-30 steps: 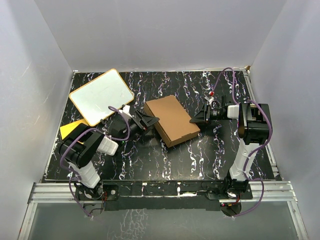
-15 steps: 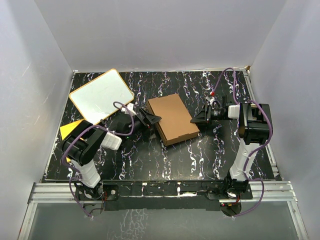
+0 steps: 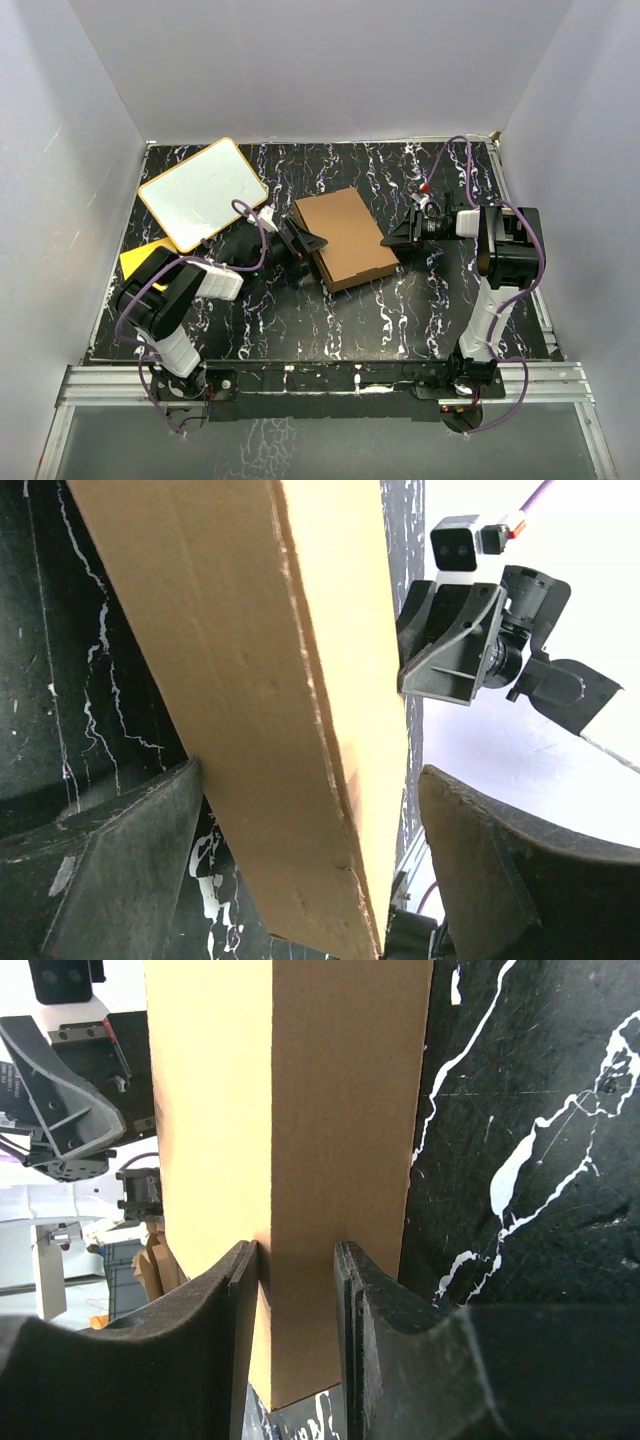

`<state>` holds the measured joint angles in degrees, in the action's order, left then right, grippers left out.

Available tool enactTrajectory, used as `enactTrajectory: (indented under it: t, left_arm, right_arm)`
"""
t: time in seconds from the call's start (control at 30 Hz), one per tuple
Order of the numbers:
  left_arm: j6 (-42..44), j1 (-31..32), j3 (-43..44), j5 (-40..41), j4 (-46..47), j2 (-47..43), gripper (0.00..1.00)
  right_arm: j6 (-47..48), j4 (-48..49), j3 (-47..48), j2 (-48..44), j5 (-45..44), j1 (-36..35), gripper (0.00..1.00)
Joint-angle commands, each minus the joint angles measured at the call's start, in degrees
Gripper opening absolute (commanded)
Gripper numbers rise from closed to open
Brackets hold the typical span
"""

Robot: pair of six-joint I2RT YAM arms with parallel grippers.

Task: Fold the paper box

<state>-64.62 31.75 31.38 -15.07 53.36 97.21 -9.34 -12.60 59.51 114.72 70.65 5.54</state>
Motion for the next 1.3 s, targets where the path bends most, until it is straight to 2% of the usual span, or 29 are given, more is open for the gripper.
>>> enactTrajectory:
  t: [0.0, 0.33, 0.57, 0.67, 0.8, 0.9, 1.0, 1.17, 1.27]
  left_arm:
    - [1.4, 0.2, -0.6, -1.1, -1.0, -2.6, 0.86]
    - [0.2, 0.2, 2.2, -2.1, -4.2, 2.1, 0.92]
    - [-2.5, 0.5, 4.4, -3.8, 0.1, 6.9, 0.9]
    - [-3.8, 1.3, 6.2, -3.8, 1.5, 9.2, 0.81]
    - [-4.3, 1.4, 7.1, -4.1, 2.9, 9.8, 0.59]
    - [-1.8, 1.3, 7.7, -3.4, -1.1, 7.6, 0.5]
    - [1.8, 1.1, 8.5, -1.8, -7.0, 3.9, 0.43]
    - [11.3, -1.3, 14.6, -0.2, -24.4, -1.8, 0.36]
    - [21.3, -3.5, 21.7, 2.3, -37.4, -3.7, 0.34]
  right_arm:
    - [4.4, -1.4, -0.6, 3.1, -12.9, 0.2, 0.27]
    - [4.7, -1.8, -0.7, 3.4, -14.0, 0.9, 0.27]
    - [4.9, -2.2, -0.5, 3.8, -13.9, 1.0, 0.27]
    - [5.2, -2.2, -0.5, 3.5, -13.6, 1.0, 0.28]
    - [5.9, -2.8, -0.1, 3.1, -13.1, 1.0, 0.3]
    - [7.8, -4.6, 1.2, 1.9, -12.7, 1.0, 0.35]
    - [11.4, -8.1, 3.8, -1.6, -13.9, 1.0, 0.45]
    - [16.2, -11.1, 6.5, -12.8, -20.9, 1.3, 0.6]
    - [19.1, -11.3, 6.3, -19.1, -25.9, 2.1, 0.65]
